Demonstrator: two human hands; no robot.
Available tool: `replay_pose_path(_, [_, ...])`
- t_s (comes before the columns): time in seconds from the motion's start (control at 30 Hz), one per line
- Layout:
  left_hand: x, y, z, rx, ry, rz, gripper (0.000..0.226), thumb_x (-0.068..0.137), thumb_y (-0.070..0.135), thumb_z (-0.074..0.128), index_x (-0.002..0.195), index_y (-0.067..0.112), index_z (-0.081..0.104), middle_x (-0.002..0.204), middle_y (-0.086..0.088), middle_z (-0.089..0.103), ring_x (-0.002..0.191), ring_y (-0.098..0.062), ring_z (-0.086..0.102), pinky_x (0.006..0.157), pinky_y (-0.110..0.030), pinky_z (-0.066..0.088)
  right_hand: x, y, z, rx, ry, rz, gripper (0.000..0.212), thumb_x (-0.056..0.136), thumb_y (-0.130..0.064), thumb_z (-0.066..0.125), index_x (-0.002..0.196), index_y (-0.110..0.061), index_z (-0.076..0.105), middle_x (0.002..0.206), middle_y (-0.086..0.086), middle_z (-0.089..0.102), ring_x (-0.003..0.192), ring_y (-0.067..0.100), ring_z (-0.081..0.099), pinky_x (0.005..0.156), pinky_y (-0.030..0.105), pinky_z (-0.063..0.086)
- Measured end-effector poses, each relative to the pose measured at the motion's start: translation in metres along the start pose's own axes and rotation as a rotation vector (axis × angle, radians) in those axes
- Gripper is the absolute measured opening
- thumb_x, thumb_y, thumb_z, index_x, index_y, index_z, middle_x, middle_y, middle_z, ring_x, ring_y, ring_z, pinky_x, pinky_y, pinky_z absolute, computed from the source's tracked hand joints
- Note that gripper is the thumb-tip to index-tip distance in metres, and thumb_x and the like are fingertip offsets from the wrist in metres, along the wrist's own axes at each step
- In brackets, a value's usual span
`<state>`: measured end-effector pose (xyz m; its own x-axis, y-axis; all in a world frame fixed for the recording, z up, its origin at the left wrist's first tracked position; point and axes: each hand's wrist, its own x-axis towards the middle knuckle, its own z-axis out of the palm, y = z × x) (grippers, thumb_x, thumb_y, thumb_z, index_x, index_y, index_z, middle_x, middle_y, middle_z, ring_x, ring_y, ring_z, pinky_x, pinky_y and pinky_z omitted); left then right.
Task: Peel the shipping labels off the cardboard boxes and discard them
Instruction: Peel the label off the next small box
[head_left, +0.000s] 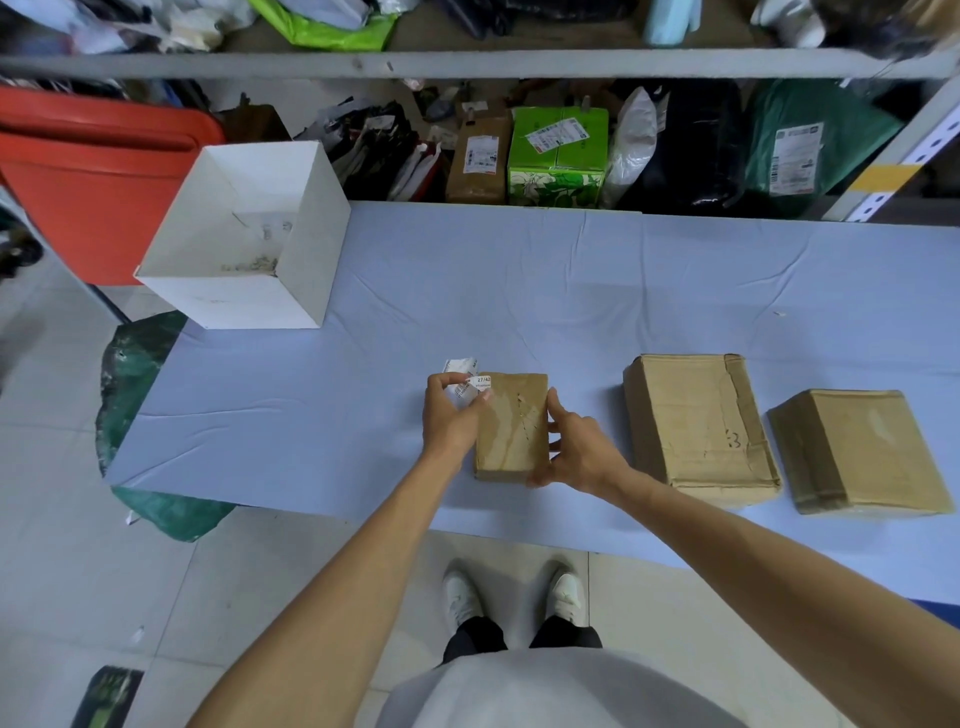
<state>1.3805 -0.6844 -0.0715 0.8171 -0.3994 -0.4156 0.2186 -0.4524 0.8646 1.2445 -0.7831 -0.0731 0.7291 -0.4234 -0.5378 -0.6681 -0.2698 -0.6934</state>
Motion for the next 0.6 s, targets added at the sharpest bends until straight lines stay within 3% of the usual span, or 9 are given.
replay_pose_path(0.1, [0.003,-0.005,-0.005,-0.035,-0.004,-0.009,0.035,0.083,0.012,0.073,0.108,0.021,0.050,0.129,-0.003,0.052,0.114,-0.024,0.057,0.092,-0.040,0.054,0.001,0.000,0.002,-0.020,-0.002,-0.028,0.122,0.062,-0.030,0.088,0.150,-0.025,0.004,0.140,0.003,0.049,0.111,0.026,0.061,0.085,0.032,0.051])
replay_pose_path(0.23, [0.006,-0.012,-0.010,-0.067,0.017,0.014,0.031,0.080,0.014,0.074,0.096,0.030,0.053,0.112,0.013,0.055,0.114,-0.026,0.060,0.094,-0.049,0.052,0.002,-0.005,0.004,-0.031,0.139,0.037,0.102,0.062,-0.061,0.077,0.142,-0.024,0.025,0.121,0.004,0.060,0.105,0.024,0.058,0.084,0.034,0.050])
replay_pose_path(0.33, [0.003,-0.013,-0.012,-0.071,-0.003,0.015,0.034,0.078,0.011,0.075,0.095,0.030,0.052,0.114,0.008,0.055,0.111,-0.025,0.062,0.092,-0.049,0.054,0.008,-0.006,0.005,-0.011,0.190,0.077,0.114,0.060,-0.064,0.077,0.147,-0.023,0.016,0.119,0.006,0.059,0.104,0.026,0.059,0.088,0.043,0.052])
replay_pose_path(0.4, [0.000,-0.012,-0.011,-0.082,-0.023,0.010,0.040,0.078,0.001,0.074,0.103,0.021,0.051,0.118,0.002,0.055,0.098,-0.014,0.067,0.086,-0.041,0.058,0.010,-0.006,0.004,-0.033,0.198,0.066,0.128,0.057,-0.064,0.079,0.151,-0.030,-0.001,0.115,0.009,0.059,0.103,0.028,0.059,0.088,0.044,0.051])
replay_pose_path(0.47, [-0.003,-0.011,-0.009,-0.090,-0.048,0.006,0.045,0.077,-0.010,0.070,0.109,0.014,0.048,0.114,0.003,0.055,0.078,0.003,0.066,0.073,-0.022,0.058,0.012,-0.005,0.003,-0.046,0.211,0.064,0.134,0.053,-0.061,0.083,0.150,-0.035,-0.006,0.111,0.009,0.058,0.102,0.029,0.059,0.089,0.045,0.051])
replay_pose_path(0.53, [-0.006,-0.009,-0.008,-0.083,-0.068,0.011,0.049,0.076,-0.015,0.067,0.111,0.012,0.048,0.110,0.007,0.055,0.071,0.008,0.064,0.063,-0.010,0.053,0.012,-0.005,0.002,-0.030,0.213,0.061,0.129,0.053,-0.053,0.086,0.150,-0.033,0.003,0.107,0.006,0.055,0.101,0.029,0.057,0.088,0.044,0.050])
replay_pose_path(0.6, [-0.009,-0.009,-0.007,-0.079,-0.078,0.009,0.051,0.075,-0.016,0.068,0.114,0.012,0.048,0.113,0.006,0.056,0.074,0.006,0.066,0.062,-0.011,0.052,0.012,-0.006,0.000,0.019,0.213,0.021,0.108,0.057,-0.043,0.088,0.141,-0.026,0.022,0.092,-0.001,0.053,0.089,0.027,0.056,0.078,0.041,0.053])
